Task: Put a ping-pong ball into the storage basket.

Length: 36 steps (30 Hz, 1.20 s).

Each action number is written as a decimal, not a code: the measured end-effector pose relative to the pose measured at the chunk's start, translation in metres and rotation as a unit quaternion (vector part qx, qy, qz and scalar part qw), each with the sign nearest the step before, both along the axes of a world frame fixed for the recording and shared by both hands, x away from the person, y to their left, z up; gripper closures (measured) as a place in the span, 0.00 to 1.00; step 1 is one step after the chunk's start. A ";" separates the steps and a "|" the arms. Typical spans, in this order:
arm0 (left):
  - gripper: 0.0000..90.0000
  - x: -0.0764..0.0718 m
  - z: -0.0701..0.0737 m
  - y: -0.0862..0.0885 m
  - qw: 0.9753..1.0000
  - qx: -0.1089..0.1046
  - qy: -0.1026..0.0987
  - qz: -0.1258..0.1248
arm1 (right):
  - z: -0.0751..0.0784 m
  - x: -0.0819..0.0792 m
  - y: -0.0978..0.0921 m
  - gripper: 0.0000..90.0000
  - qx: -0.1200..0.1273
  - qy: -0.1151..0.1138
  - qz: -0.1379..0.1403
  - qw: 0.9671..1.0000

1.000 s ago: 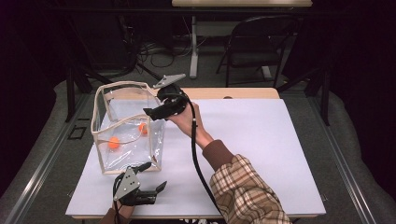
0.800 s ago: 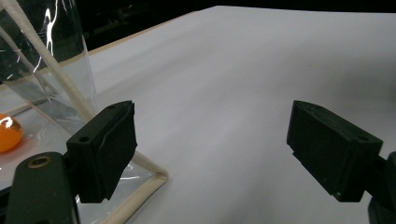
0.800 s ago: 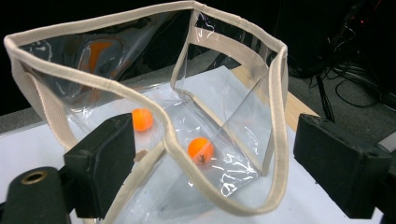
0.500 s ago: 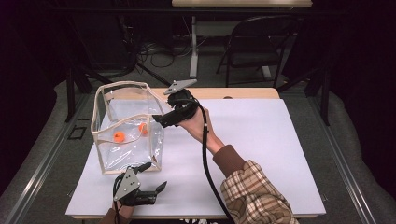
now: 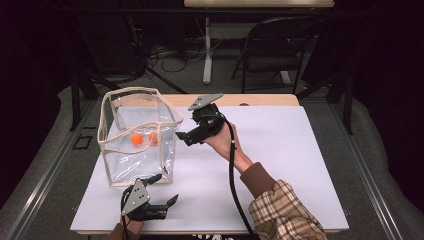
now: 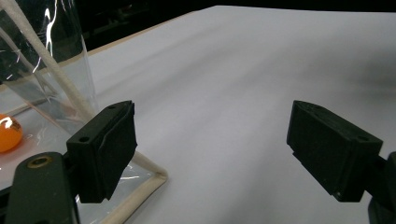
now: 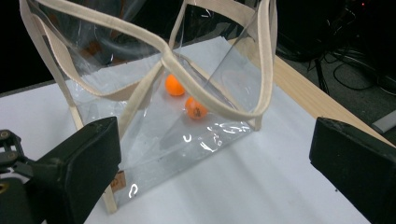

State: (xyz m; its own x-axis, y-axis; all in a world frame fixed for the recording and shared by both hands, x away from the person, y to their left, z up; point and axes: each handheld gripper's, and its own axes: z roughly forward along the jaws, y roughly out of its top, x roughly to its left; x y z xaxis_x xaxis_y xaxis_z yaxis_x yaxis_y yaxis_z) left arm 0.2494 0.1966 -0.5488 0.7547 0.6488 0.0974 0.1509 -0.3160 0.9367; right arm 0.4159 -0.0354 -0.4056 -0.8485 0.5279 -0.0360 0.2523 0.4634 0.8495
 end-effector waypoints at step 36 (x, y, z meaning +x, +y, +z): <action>0.18 0.000 0.000 0.000 1.000 0.002 -0.001 0.003 | -0.036 -0.049 -0.084 0.02 -0.016 0.002 -0.035 0.999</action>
